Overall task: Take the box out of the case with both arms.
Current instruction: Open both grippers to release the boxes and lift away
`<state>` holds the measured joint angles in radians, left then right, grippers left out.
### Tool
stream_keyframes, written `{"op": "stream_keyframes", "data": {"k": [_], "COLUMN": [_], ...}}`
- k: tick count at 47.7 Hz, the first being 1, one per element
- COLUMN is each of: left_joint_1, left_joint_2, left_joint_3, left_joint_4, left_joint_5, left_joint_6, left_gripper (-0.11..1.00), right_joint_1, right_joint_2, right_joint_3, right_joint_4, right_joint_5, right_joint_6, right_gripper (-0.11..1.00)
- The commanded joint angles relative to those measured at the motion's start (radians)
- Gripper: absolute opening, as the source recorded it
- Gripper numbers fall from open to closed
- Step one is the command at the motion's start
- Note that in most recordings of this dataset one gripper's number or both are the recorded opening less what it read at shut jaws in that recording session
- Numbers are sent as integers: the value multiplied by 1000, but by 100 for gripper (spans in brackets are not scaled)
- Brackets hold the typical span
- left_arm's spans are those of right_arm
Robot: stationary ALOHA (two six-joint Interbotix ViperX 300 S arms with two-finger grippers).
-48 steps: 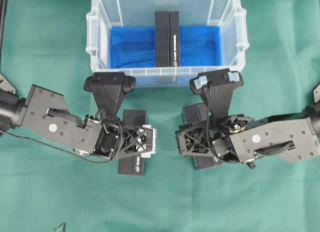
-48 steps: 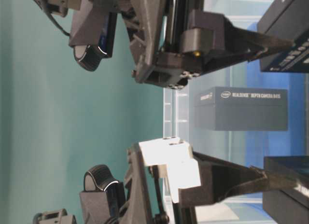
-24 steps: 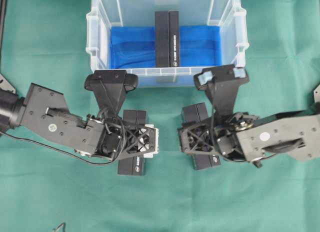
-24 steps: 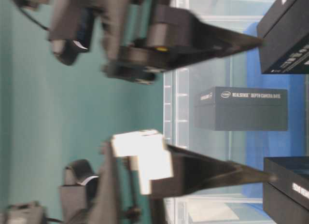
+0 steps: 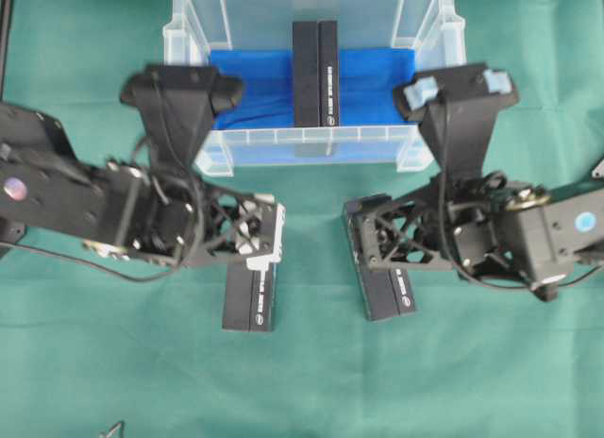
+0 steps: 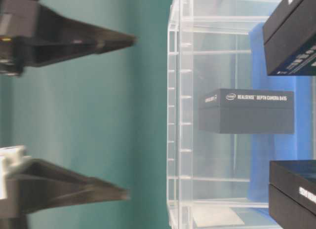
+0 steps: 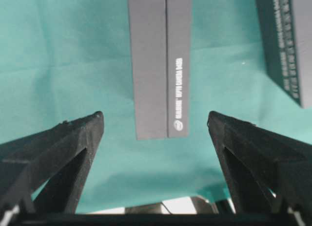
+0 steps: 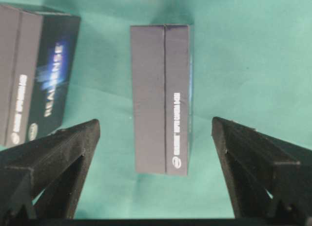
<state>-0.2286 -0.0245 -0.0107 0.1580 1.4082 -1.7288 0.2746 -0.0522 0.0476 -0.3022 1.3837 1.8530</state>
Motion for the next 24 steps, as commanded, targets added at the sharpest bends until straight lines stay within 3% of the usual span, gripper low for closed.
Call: {"op": "stream_keyframes", "data": {"k": [1, 12, 24], "left_joint_1": [6, 25, 29], "left_joint_2": [-34, -23, -17], "left_joint_3": [-67, -169, -178], "left_joint_4": [6, 15, 17], "left_joint_5": [41, 133, 140], "left_joint_6": [15, 77, 91], "left_gripper": [91, 91, 91], "right_joint_1": [-6, -15, -18], "right_joint_2": [-28, -28, -26], "right_joint_3": [-74, -167, -170], "right_joint_4": [-5, -6, -6], "right_joint_5": [44, 120, 124], "right_joint_6": [-12, -64, -69], "right_gripper": [93, 93, 93]}}
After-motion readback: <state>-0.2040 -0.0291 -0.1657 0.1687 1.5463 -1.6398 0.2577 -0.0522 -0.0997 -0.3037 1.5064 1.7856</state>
